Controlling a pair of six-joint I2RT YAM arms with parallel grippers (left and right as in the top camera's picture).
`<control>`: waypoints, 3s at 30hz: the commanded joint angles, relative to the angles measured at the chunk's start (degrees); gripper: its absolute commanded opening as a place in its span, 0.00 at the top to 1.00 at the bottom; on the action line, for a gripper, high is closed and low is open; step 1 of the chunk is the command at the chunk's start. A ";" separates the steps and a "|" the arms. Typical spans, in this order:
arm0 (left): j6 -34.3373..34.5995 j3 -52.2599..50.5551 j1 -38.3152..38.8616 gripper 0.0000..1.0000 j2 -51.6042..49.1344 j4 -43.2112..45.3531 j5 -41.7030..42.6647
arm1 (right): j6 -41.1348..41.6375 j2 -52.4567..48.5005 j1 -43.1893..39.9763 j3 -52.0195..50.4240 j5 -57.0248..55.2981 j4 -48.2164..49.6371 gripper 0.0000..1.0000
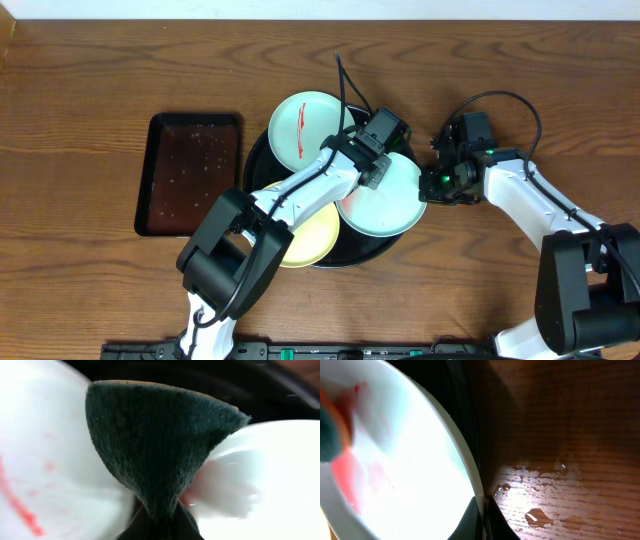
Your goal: Clean dirty plates on tray and stack at the side
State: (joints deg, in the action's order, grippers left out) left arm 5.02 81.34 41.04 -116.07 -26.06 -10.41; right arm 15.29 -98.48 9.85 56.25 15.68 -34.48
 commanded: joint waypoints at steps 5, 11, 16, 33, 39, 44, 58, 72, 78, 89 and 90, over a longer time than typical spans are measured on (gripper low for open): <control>4.81 8.94 -0.24 0.93 2.71 -13.33 -4.48 | -0.11 0.00 -0.02 -0.09 -2.14 -0.63 0.99; 6.32 13.44 -0.76 0.93 9.84 -20.94 6.51 | -0.13 0.07 0.00 0.00 -2.14 0.07 0.99; 10.62 13.44 -4.68 0.93 14.71 -26.62 7.78 | -0.13 1.53 0.02 1.70 -4.04 -0.72 0.99; 11.41 13.38 -13.49 0.93 15.61 -32.39 8.50 | -6.56 5.60 14.80 12.98 -33.51 -10.43 0.99; 11.41 13.38 -13.49 0.92 15.61 -32.39 8.50 | -4.33 6.38 19.30 17.92 -44.96 -14.64 0.99; 11.41 13.38 -13.49 0.92 15.61 -32.39 8.48 | -0.74 10.73 22.21 18.95 -56.30 -16.59 0.99; 11.41 13.38 -13.49 0.92 15.61 -32.33 8.48 | 0.35 19.85 30.14 18.95 -71.41 -15.93 0.99; 11.41 13.35 -13.49 0.93 15.61 -32.44 8.50 | 6.86 8.07 30.60 18.91 -73.66 -16.55 0.99; 11.41 13.33 -13.49 0.92 15.61 -32.44 8.50 | 13.11 6.23 34.21 18.91 -83.43 -18.23 0.99; 11.43 13.33 -13.49 0.93 15.61 -33.07 8.50 | 15.98 6.23 36.70 18.91 -87.49 -18.27 0.99; 11.43 13.35 -13.49 0.93 15.61 -33.11 8.52 | 15.98 6.23 36.70 18.91 -87.49 -18.25 0.99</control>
State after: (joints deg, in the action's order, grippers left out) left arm 15.73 93.89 27.55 -100.42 -58.81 -1.80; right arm 28.53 -92.95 46.24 74.30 -68.01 -52.73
